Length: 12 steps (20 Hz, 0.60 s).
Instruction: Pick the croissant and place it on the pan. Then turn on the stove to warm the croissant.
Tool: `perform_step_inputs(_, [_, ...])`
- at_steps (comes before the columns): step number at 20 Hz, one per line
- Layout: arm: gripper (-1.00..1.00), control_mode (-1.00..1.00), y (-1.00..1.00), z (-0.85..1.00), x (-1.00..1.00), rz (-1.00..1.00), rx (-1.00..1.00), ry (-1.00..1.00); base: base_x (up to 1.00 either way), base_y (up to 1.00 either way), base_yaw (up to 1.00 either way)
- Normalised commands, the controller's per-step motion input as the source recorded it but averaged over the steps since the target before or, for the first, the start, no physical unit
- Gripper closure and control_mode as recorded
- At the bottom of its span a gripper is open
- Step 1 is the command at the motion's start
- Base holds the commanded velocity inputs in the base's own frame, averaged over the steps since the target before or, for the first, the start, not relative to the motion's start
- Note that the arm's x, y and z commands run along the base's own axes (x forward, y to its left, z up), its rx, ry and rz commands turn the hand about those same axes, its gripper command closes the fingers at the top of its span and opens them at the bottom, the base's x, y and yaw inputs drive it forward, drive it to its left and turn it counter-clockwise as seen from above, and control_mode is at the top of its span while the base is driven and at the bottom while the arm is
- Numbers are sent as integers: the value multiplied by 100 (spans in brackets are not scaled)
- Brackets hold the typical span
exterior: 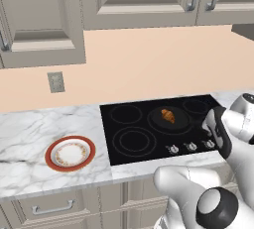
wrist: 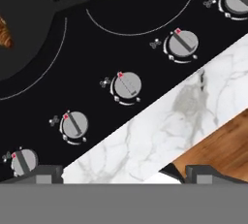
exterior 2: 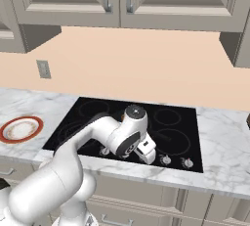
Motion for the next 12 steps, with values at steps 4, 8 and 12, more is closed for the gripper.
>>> perform_step_inputs(4, [-100, -100, 0, -8, 15, -6, 0, 11, 0, 0, 0])
perform_step_inputs(8, [-100, -100, 0, -8, 12, -4, 0, 7, 0, 0, 0])
perform_step_inputs(12, [-100, -100, -1, -11, 4, -3, 0, 1, 0, 0, 0])
